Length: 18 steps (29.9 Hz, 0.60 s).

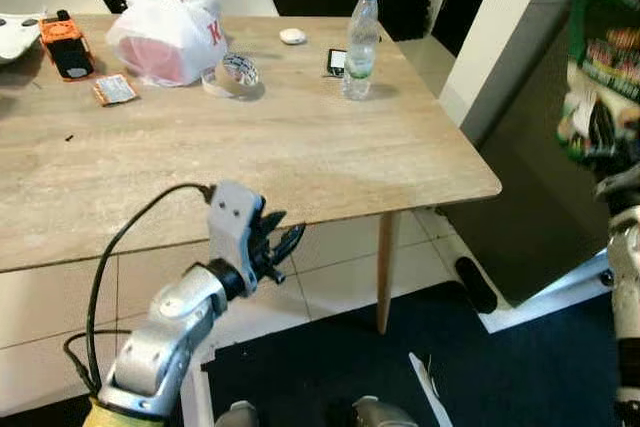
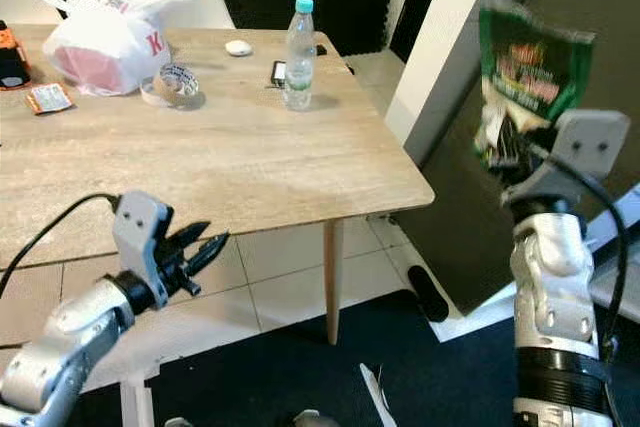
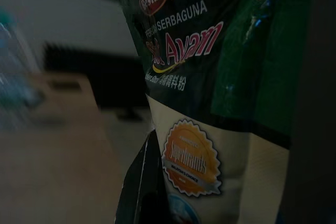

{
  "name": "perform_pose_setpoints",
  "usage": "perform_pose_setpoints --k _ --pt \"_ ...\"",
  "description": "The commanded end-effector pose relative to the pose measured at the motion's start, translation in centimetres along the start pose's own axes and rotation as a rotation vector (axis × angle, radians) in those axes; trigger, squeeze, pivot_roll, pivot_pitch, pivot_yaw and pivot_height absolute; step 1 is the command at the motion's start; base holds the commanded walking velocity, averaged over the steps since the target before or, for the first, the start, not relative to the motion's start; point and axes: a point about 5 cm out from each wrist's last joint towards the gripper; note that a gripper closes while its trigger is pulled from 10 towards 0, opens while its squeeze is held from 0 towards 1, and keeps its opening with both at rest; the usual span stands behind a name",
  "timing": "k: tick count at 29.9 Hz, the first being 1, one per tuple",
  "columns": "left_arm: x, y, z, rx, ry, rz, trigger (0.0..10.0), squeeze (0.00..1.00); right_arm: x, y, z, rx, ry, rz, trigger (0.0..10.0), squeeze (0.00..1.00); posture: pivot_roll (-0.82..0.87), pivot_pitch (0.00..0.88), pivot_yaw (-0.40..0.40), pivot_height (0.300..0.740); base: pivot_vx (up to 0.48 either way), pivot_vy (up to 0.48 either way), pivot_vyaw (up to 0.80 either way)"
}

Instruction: Restocking fridge

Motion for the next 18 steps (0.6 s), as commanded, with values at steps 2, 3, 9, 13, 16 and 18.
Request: perform_pose_setpoints --k 2,3,9,13,16,18 --pt "-3.8 -0.3 -1.0 0.109 -0.118 -0.087 10.0 0.00 -4.1 1.0 -1.5 -0.041 -0.128 -0.060 10.0 0.00 -0.04 0.079 -0.128 0.740 0.000 0.000 0.00" --pt "-4.9 -0.6 -1.5 0.148 -0.152 -0.096 10.0 0.00 -5.4 1.2 -2.0 -0.059 -0.171 -0.082 10.0 0.00 -0.04 0.080 -0.125 0.740 0.000 0.000 0.00" --pt "-10.1 -2.1 -4.5 0.320 -0.330 0.048 10.0 0.00 -12.2 1.1 -6.0 -0.093 -0.432 -0.037 10.0 0.00 -0.02 0.079 -0.107 0.740 0.000 0.000 0.00" --pt "-13.3 -2.6 -6.7 0.435 -0.438 0.105 10.0 0.00 -17.9 -1.3 -11.0 0.009 -0.694 -0.029 10.0 0.00 0.00 0.077 -0.100 0.740 0.000 0.000 0.00" --pt "-15.0 -2.5 -7.5 0.458 -0.509 0.106 10.0 0.00 -19.6 -2.3 -13.2 0.032 -0.785 -0.018 10.0 0.00 -0.01 0.077 -0.092 0.740 0.000 0.000 0.00" --pt "-16.9 -2.3 -8.4 0.478 -0.597 0.102 10.0 0.00 -20.9 -3.2 -15.1 0.045 -0.861 0.005 10.0 0.00 -0.01 0.070 -0.086 0.740 0.000 0.000 0.00"
Point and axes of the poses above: a point about 5 cm out from each wrist's last joint towards the gripper, its own z axis pointing out of the wrist towards the gripper, its own x axis along the axis of the wrist's last joint, y = z × x
